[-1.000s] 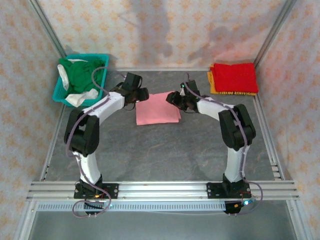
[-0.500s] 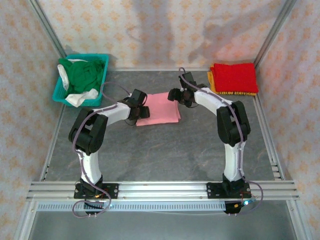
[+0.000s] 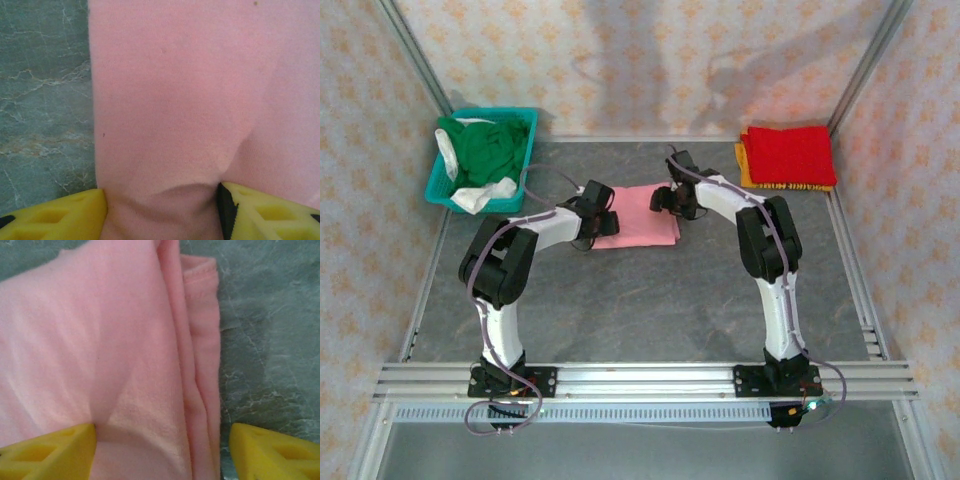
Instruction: Fold and stack the t-shirts
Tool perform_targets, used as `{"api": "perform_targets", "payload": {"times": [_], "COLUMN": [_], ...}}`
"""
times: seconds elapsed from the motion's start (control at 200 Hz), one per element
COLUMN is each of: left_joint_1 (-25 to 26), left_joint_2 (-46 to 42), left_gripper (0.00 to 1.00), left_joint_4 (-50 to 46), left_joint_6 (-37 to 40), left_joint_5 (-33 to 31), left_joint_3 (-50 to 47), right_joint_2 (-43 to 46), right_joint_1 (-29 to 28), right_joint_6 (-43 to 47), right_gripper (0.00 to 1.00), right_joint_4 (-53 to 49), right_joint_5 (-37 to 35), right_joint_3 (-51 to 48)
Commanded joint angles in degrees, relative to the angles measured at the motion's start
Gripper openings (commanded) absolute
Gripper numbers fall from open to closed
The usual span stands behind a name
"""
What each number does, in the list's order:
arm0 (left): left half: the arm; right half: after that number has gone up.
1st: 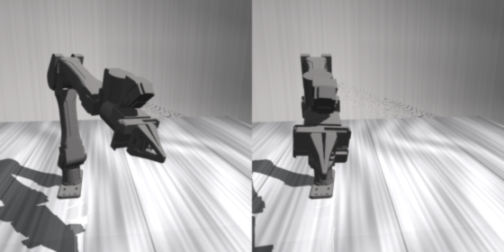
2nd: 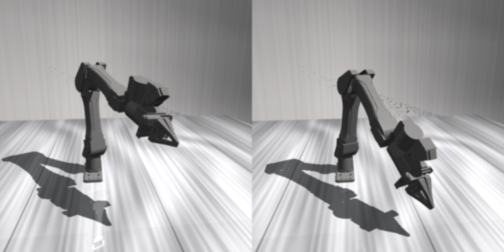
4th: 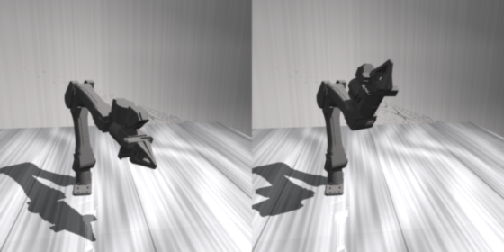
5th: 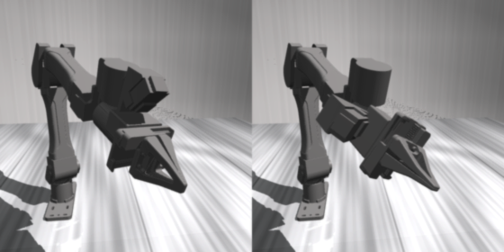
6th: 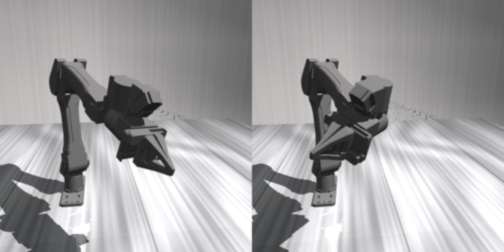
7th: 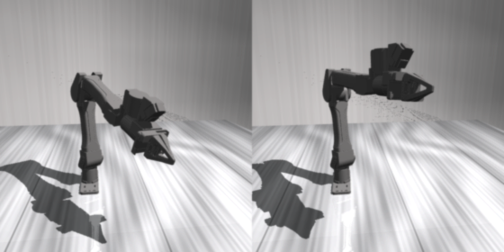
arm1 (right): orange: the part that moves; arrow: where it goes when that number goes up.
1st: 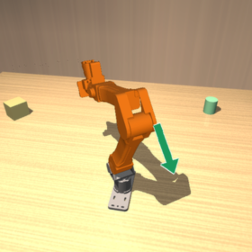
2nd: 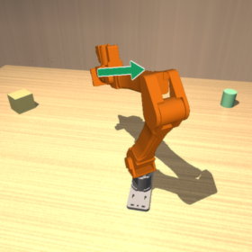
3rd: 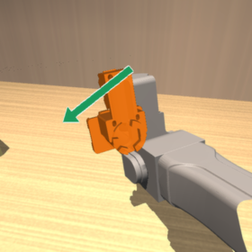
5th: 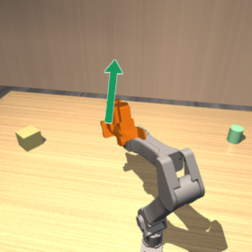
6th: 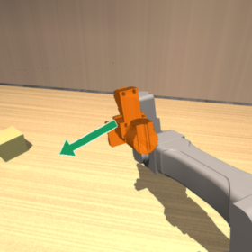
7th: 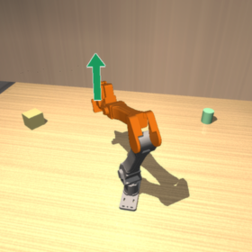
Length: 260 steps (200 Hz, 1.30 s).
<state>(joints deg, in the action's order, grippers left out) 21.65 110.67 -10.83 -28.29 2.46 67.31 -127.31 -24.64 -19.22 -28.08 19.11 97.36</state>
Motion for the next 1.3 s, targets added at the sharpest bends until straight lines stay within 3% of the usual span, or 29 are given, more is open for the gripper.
{"api": "perform_targets", "payload": {"times": [0.0, 0.22, 0.485, 0.726, 0.921, 1.071, 1.296], "left_joint_1": [-0.38, -0.38, -0.91, -0.84, -0.64, -0.65, -0.56], "left_joint_2": [2.25, 1.66, -0.86, -15.06, -31.32, -38.38, -40.74], "left_gripper": [0.62, 0.62, 0.62, 0.65, 0.79, 0.83, 0.82], "left_joint_4": [-0.86, -0.8, -0.86, 3.27, 6.46, 2.7, 1.17], "left_joint_6": [-0.71, -0.68, -1.82, -5.79, -5.57, -2.91, -0.78], "left_joint_5": [-0.61, -0.83, -1.58, -1.48, -4.67, -7.86, -4.93], "left_joint_3": [-1.83, -2.17, -3.69, -11.32, -19.73, -21.06, -21.53], "right_joint_2": [-3.19, -4.35, -3.27, -1.11, -1.16, -0.52, -1.56], "right_joint_1": [-1.02, -1.55, -0.28, 4.29, 6.84, 8.2, 11.25], "right_joint_6": [-0.44, -2.15, -3.17, 0.61, 7.19, 13.88, 23.59], "right_gripper": [0.55, 0.23, 0.0, 0.0, 0.0, 0.0, 0.0], "right_joint_4": [1.05, 3.2, 6.66, 6.96, 0.48, -6.41, -17.48], "right_joint_5": [2.24, 2.62, 4.51, 8.99, 6.88, 0.44, -9.68], "right_joint_3": [1.13, 1.42, -1.13, -3.08, 1.82, 7.68, 21.44]}}
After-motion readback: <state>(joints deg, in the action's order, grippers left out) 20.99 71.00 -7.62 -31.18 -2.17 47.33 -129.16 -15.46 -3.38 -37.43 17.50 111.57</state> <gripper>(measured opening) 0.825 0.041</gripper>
